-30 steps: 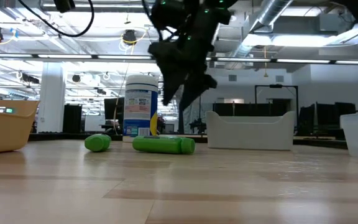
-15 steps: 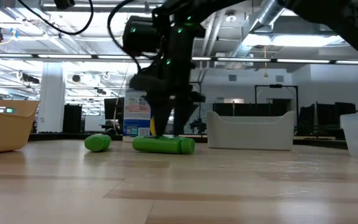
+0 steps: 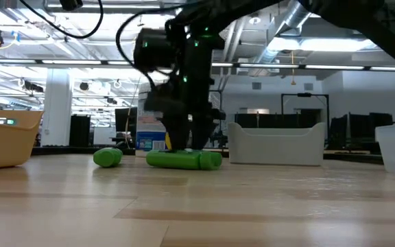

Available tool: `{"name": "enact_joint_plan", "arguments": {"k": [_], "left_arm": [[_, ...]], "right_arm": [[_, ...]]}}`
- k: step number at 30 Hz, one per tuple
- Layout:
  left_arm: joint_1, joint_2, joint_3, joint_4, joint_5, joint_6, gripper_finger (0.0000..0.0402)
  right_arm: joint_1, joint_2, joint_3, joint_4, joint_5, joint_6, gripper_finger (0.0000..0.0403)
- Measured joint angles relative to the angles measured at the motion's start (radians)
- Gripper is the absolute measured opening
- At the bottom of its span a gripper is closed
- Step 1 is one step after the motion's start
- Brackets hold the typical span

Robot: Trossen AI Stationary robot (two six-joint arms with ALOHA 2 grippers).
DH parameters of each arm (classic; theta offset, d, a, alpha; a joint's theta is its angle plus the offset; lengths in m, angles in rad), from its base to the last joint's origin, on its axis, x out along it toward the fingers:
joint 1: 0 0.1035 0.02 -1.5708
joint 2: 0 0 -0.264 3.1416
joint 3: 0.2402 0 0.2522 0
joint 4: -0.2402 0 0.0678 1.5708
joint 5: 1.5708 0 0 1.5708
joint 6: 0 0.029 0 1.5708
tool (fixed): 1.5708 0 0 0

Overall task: Pick & Place Travel size toiletries
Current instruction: Put the green shampoo into the gray bin

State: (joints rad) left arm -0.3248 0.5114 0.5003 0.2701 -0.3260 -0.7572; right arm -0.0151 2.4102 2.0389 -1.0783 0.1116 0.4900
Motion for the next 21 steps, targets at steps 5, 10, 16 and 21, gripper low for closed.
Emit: {"name": "enact_joint_plan", "arguments": {"k": [5, 10, 16, 21], "left_arm": [[0.000, 0.000, 0.000, 0.000, 0.000, 0.001, 0.0241], [0.000, 0.000, 0.000, 0.000, 0.000, -0.002, 0.0241], [0.000, 0.000, 0.000, 0.000, -0.002, -0.002, 0.0241], [0.000, 0.000, 0.000, 0.000, -0.003, -0.002, 0.0241]], "right_arm": [[0.007, 0.038, 0.009, -0.002, -0.040, -0.042, 0.0245], [0.013, 0.039, 0.006, 0.006, -0.043, -0.056, 0.0234], [0.007, 0.029, 0.004, 0.013, -0.048, -0.081, 0.0182], [0.006, 0.031, 0.024, -0.007, -0.068, -0.132, 0.0148]]}}
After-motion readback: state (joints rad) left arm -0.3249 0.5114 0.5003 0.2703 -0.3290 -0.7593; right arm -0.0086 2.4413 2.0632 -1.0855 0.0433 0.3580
